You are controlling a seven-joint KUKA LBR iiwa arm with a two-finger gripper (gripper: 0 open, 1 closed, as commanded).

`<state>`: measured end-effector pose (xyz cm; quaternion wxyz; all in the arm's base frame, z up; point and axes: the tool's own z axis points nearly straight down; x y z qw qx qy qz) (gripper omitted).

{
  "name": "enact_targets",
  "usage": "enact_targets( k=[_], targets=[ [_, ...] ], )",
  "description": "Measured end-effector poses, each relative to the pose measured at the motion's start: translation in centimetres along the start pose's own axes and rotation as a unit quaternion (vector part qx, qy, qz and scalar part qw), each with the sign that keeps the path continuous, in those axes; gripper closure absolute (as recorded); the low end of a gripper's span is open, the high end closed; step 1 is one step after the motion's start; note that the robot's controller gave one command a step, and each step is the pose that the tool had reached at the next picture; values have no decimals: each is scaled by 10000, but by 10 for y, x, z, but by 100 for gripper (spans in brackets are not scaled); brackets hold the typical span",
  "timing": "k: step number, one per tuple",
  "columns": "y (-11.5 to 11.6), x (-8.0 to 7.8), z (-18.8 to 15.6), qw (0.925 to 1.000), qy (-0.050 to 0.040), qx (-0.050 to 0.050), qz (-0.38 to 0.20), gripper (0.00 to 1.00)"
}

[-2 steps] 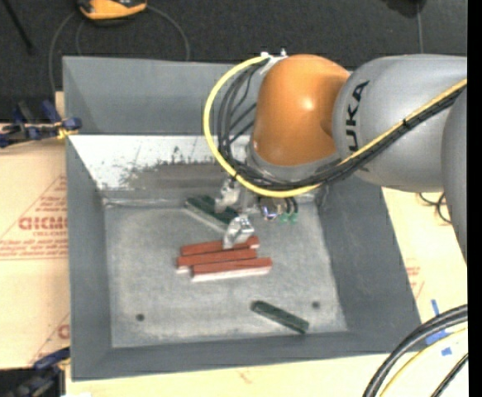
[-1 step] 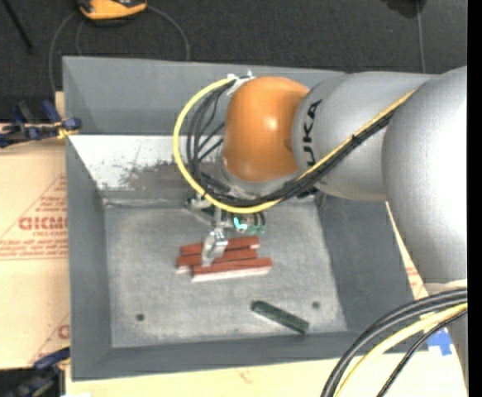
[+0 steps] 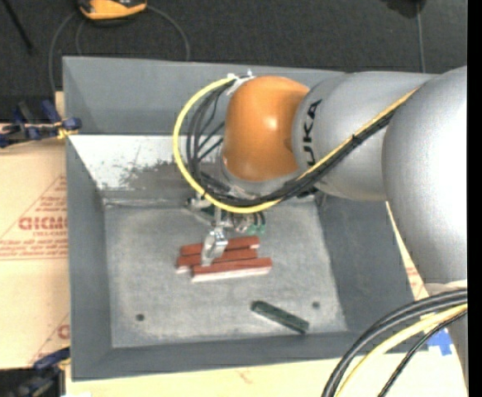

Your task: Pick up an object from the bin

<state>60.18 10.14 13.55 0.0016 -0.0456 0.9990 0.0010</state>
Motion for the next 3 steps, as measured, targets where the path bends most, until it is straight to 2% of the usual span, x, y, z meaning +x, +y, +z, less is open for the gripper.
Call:
enact_targets(
  k=[1,3],
  targets=[
    [-13,26,56,10000,-35,-9,-68,100],
    [-13,26,56,10000,-35,-11,-55,100]
  ],
)
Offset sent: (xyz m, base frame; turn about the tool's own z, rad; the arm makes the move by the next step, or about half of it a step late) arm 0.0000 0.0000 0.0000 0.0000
